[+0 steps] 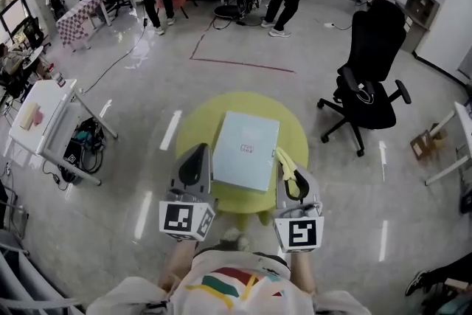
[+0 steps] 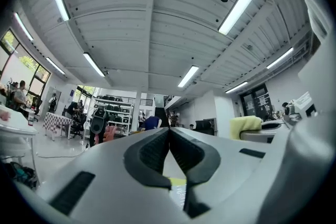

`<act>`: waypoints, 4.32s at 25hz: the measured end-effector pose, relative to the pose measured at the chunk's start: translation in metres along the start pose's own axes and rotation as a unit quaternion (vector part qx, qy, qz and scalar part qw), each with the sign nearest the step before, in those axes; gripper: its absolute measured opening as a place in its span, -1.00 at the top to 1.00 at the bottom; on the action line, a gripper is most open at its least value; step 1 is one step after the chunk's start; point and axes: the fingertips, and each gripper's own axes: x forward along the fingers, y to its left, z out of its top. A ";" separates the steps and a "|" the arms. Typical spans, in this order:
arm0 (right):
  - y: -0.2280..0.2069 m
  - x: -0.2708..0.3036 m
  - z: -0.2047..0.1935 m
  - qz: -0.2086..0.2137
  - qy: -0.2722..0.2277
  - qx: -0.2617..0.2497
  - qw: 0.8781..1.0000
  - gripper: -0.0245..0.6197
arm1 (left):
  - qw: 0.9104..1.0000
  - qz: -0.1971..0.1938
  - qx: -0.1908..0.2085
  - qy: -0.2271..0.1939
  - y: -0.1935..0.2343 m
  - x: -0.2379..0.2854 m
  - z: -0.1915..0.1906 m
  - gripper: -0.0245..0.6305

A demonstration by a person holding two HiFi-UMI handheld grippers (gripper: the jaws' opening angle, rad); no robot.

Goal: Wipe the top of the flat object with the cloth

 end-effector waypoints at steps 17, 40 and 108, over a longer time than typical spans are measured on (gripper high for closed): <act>-0.011 0.052 -0.004 -0.027 0.003 -0.005 1.000 0.83 | 0.999 -0.044 0.013 -0.006 0.021 0.063 -0.007 0.87; -0.003 0.067 -0.028 -0.023 0.043 -0.012 0.999 0.83 | 0.953 -0.028 -0.157 0.258 0.077 0.066 -0.224 0.34; -0.098 0.248 -0.271 0.069 0.368 -0.346 0.860 0.84 | 0.850 -0.020 -0.224 0.476 0.071 0.000 -0.376 0.44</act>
